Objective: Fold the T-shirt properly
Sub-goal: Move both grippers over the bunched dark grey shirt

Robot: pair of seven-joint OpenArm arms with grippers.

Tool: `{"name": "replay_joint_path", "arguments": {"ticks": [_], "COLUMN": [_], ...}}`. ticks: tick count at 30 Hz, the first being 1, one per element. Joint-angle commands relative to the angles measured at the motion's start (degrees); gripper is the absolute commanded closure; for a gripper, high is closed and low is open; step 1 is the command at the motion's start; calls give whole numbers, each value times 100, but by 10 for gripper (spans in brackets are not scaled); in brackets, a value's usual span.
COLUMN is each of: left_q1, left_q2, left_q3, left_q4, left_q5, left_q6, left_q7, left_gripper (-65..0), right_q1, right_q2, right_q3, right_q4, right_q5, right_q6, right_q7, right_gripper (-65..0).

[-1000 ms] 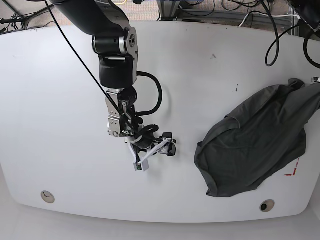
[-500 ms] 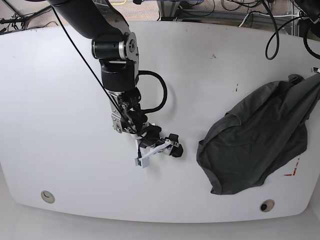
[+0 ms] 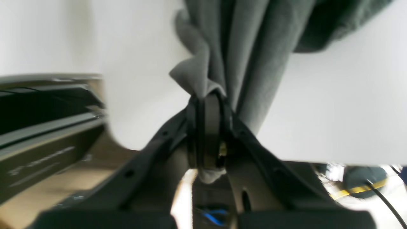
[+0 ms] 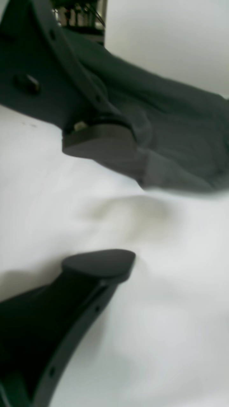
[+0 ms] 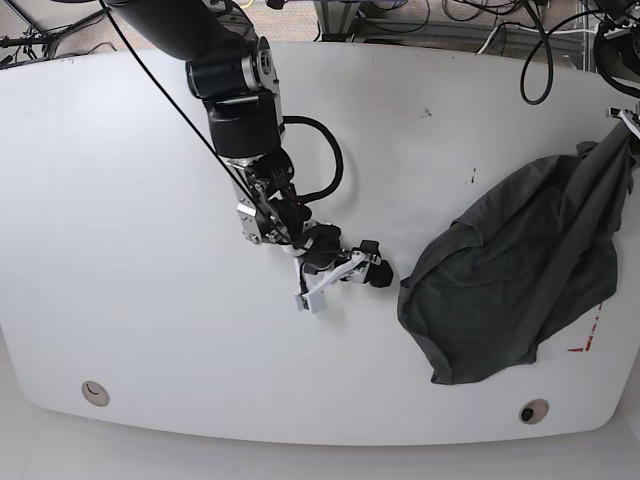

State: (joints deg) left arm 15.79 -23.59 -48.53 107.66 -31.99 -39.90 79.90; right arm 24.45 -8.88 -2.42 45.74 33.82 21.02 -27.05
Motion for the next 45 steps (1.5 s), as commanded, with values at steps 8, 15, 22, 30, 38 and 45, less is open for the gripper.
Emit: {"name": "replay_joint_path", "arguments": {"ticks": [8,15,22,30,38,45], "left_q1": [-10,-10,131,368,131,-335], "left_q2": [34,87,78,131,157,-150], "left_q3": [392,365,374,409,374,207], "left_q4": [96,87,87,78,87,96], "left_q5": [3,21,21,21,12,179], "left_q6": [-10,-10,-10,-10,-10,-10], "left_q7": [-65,-73,-73,-73,-73,-47], "left_gripper": [0,0,0,0,-13,-256], "right_q1": [-172,-190,-181,-172,-172,-190], "right_q2": [-12,-12,-12,-12,14,31], "right_q3": [-115,-528,-1161,-2391,-2664,-2664], "right_q4": [811,1171,1189,1189,1233,1444], "right_q5": [174,147,139,130,130,130], "right_q6": [-181,-198,-339,-831,-928,-919], "right_q7": [37,-122,54,485,529,494], "right_gripper": [-415,-415,-415,-415,-415,-415]}}
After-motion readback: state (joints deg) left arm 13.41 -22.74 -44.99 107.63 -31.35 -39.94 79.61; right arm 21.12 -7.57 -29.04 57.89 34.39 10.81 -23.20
